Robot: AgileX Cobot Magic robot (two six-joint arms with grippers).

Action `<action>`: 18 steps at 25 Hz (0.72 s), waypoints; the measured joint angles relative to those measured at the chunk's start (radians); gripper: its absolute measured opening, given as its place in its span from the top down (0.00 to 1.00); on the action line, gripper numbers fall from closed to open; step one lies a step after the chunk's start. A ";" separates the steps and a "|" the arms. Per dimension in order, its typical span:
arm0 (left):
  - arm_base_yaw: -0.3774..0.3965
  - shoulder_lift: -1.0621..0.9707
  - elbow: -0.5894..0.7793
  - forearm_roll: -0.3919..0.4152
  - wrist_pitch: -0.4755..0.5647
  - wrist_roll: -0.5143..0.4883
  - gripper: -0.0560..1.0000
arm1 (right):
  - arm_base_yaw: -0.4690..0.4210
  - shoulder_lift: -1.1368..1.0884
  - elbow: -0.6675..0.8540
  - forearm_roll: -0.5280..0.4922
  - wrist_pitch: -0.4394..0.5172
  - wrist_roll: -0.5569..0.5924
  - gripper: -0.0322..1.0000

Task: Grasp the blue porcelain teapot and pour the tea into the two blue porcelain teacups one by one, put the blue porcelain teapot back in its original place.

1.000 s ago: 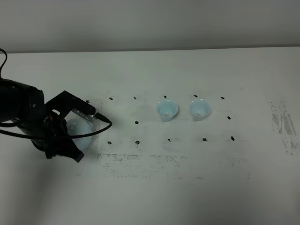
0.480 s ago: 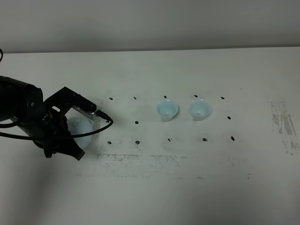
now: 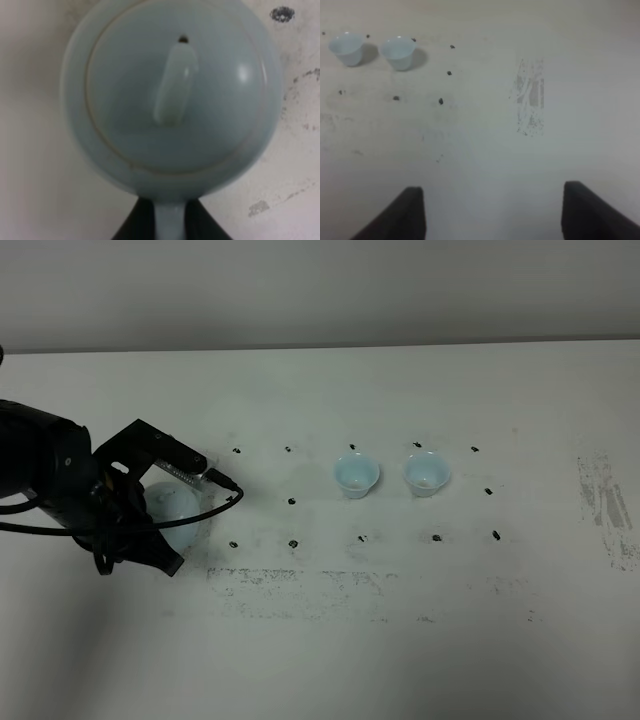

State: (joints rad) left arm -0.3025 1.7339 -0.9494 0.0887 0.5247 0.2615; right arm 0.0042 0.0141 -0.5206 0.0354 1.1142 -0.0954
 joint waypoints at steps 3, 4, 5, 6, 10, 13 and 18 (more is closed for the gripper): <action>-0.002 -0.026 0.000 0.001 -0.001 0.010 0.91 | 0.000 0.000 0.000 0.000 0.000 0.000 0.43; -0.002 -0.036 0.000 0.001 -0.001 0.021 0.91 | 0.000 0.000 0.000 0.000 0.000 0.000 0.43; -0.002 -0.044 0.000 0.001 -0.001 0.033 0.91 | 0.000 0.000 0.000 0.000 0.000 0.000 0.43; -0.002 -0.053 0.000 0.001 -0.001 0.056 0.91 | 0.000 0.000 0.000 0.000 0.000 0.000 0.43; -0.003 -0.075 -0.012 0.001 0.015 0.187 0.91 | 0.000 0.000 0.000 0.000 0.000 0.001 0.43; -0.003 -0.079 -0.053 0.000 0.041 0.310 0.91 | 0.000 0.000 0.000 0.000 0.000 0.001 0.43; -0.003 -0.080 -0.155 -0.003 0.091 0.560 0.91 | 0.000 0.000 0.000 0.000 0.000 0.001 0.43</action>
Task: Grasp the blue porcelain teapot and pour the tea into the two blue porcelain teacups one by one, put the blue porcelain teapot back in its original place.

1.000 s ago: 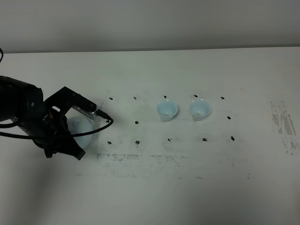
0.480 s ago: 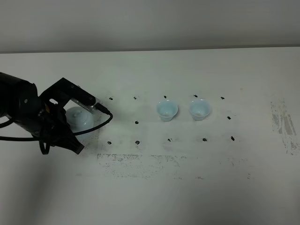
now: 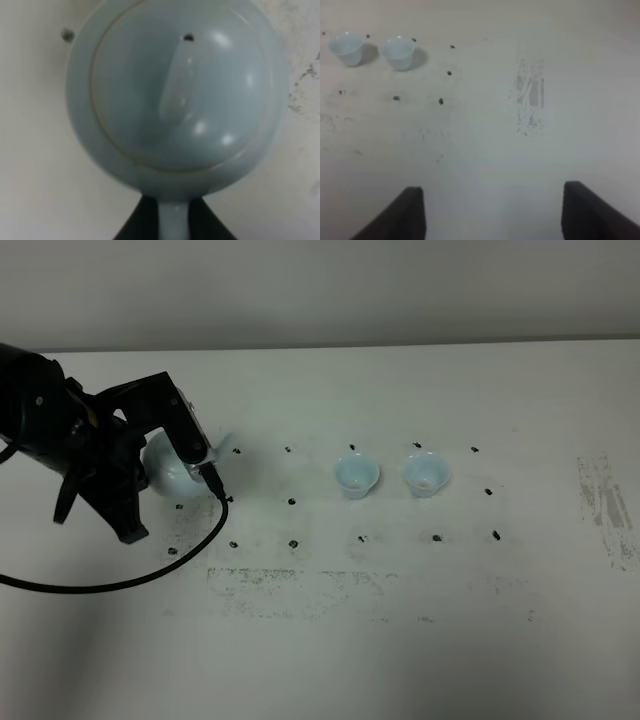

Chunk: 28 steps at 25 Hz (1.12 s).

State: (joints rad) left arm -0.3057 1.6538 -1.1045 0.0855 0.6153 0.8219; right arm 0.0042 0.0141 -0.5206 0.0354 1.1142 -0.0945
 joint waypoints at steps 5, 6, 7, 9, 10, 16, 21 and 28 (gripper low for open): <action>0.000 0.021 -0.092 -0.039 0.028 0.276 0.91 | 0.000 0.000 0.000 0.000 0.000 0.000 0.43; 0.000 0.035 -0.107 -0.050 0.031 0.320 0.91 | 0.000 0.000 0.000 0.000 0.000 -0.001 0.43; 0.000 0.052 -0.125 -0.062 0.037 0.355 0.91 | 0.000 0.000 0.000 0.000 0.000 -0.001 0.43; 0.000 0.089 -0.154 -0.078 0.049 0.400 0.91 | 0.000 0.000 0.000 0.000 0.000 -0.001 0.43; 0.000 0.111 -0.170 -0.086 0.054 0.421 0.91 | 0.000 0.000 0.000 0.000 0.000 -0.001 0.43; -0.002 0.223 -0.282 -0.136 0.087 0.544 0.91 | 0.000 0.000 0.000 0.000 0.000 -0.001 0.43; -0.030 0.323 -0.415 -0.187 0.103 0.662 0.91 | 0.000 0.000 0.000 0.000 0.000 0.001 0.43; -0.059 0.506 -0.688 -0.198 0.168 0.753 0.91 | 0.000 0.000 0.000 0.000 0.000 0.002 0.43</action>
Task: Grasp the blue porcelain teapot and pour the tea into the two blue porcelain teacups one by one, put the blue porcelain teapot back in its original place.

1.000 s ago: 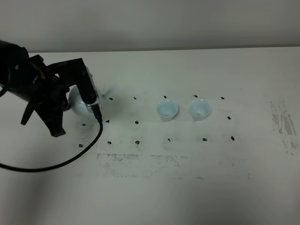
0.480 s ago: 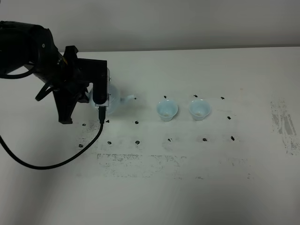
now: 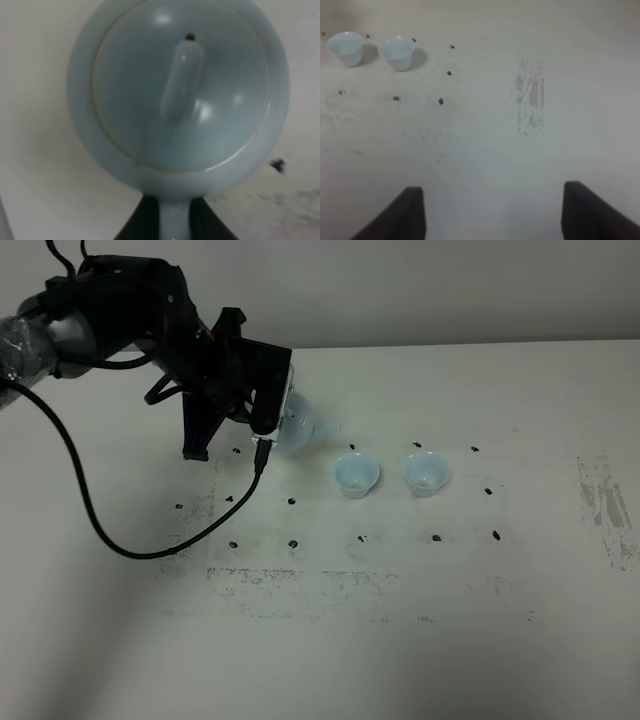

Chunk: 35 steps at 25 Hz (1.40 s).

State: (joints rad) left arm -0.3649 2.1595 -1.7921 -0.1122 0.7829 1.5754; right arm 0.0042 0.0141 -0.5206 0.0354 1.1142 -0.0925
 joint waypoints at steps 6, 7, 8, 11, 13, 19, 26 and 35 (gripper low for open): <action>-0.012 0.132 -0.219 -0.090 0.023 0.110 0.91 | 0.000 0.000 0.000 0.000 0.000 0.000 0.43; -0.014 0.147 -0.245 -0.122 0.028 0.143 0.91 | 0.000 0.000 0.000 0.000 0.000 0.000 0.43; -0.015 0.157 -0.265 -0.148 0.032 0.173 0.91 | 0.000 0.000 0.000 0.000 0.000 0.000 0.43; -0.015 0.180 -0.303 -0.216 0.044 0.238 0.91 | 0.000 0.000 0.000 0.000 0.000 0.000 0.43; -0.016 0.189 -0.312 -0.225 0.040 0.265 0.91 | 0.000 0.000 0.000 0.000 0.000 0.000 0.43; -0.019 0.202 -0.313 -0.223 -0.039 0.342 0.91 | 0.000 0.000 0.000 0.000 0.000 0.000 0.43; -0.064 0.216 -0.314 -0.224 -0.095 0.385 0.91 | 0.000 0.000 0.000 0.000 0.000 0.000 0.43; -0.123 0.247 -0.314 -0.226 -0.176 0.452 0.91 | 0.000 0.000 0.000 0.000 -0.001 0.000 0.43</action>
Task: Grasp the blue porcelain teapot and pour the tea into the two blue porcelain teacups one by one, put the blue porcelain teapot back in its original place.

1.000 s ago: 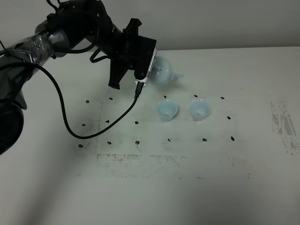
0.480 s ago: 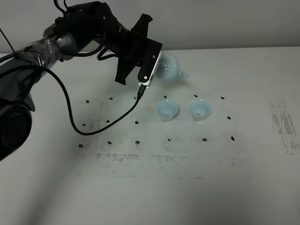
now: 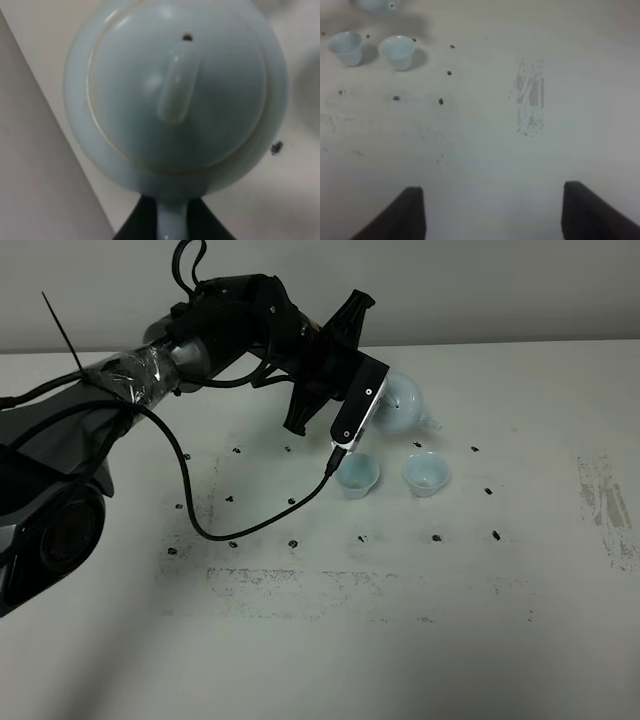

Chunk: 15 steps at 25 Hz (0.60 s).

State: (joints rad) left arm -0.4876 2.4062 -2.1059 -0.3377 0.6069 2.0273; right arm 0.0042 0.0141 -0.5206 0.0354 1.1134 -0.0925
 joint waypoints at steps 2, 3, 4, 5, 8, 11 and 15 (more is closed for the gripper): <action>-0.004 0.004 0.000 -0.001 -0.021 0.011 0.91 | 0.000 0.000 0.000 0.000 0.000 0.000 0.43; -0.004 0.005 0.000 -0.001 -0.024 0.012 0.91 | 0.000 0.000 0.000 0.000 0.000 0.000 0.43; -0.004 0.006 0.000 -0.001 -0.028 0.014 0.91 | 0.000 0.000 0.000 0.000 0.000 0.000 0.43; -0.004 0.007 0.000 0.000 -0.031 0.014 0.91 | 0.000 0.000 0.000 0.000 0.000 0.000 0.43; -0.004 0.007 0.000 0.001 -0.044 0.030 0.91 | 0.000 0.000 0.000 0.000 0.000 0.000 0.43; -0.004 0.007 0.000 0.002 -0.049 0.048 0.91 | 0.000 0.000 0.000 0.000 0.000 0.000 0.43; -0.004 0.007 0.000 0.017 -0.065 0.052 0.91 | 0.000 0.000 0.000 0.000 0.000 0.000 0.43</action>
State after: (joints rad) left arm -0.4912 2.4134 -2.1059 -0.3202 0.5424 2.0788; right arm 0.0042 0.0141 -0.5206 0.0354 1.1134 -0.0925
